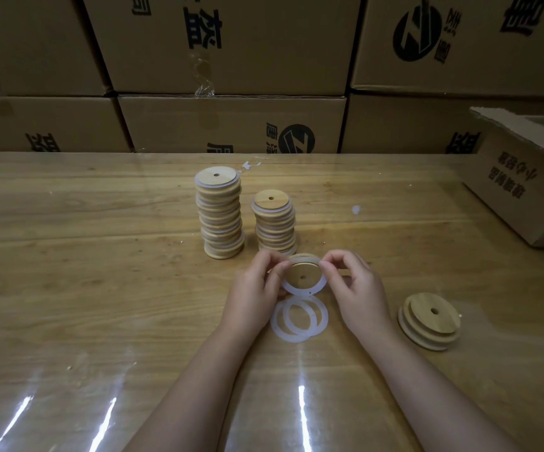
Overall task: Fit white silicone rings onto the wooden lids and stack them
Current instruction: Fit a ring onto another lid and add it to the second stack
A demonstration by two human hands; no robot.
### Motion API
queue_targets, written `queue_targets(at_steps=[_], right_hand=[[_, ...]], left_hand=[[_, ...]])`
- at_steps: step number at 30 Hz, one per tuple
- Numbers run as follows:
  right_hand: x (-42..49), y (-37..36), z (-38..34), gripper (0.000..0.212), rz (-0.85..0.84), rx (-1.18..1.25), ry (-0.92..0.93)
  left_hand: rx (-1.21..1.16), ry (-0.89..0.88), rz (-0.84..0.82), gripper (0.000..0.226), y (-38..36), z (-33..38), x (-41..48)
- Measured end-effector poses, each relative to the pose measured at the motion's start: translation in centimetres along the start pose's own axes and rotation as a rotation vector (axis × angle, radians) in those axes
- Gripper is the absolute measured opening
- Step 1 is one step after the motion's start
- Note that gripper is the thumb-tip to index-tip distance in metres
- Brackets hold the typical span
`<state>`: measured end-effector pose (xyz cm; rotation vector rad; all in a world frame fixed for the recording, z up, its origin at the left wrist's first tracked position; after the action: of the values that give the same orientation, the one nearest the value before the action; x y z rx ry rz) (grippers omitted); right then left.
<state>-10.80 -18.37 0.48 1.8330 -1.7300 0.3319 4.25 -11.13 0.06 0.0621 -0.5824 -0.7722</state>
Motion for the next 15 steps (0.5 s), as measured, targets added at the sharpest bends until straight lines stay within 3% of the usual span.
queue_targets(at_steps=[9,15], right_hand=[[0.18,-0.06,0.03,0.006,0.048,-0.024,0.100],[0.13,-0.09,0.05,0.013,0.037,-0.006,0.024]], left_hand=[[0.068,-0.059,-0.034,0.013,-0.25,0.15,-0.16],[0.011,0.009,-0.029,0.010,-0.13,0.05,0.07]])
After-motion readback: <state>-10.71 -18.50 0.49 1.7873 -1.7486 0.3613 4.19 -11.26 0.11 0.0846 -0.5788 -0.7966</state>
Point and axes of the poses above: each hand's wrist, its own x-axis towards the middle knuckle, its own y-axis out of the back of the hand, z = x × y, the point moved 1 cm from there along x, towards the middle knuckle, and after that the axes turned 13 degrees about z, right-handed, at the moved point
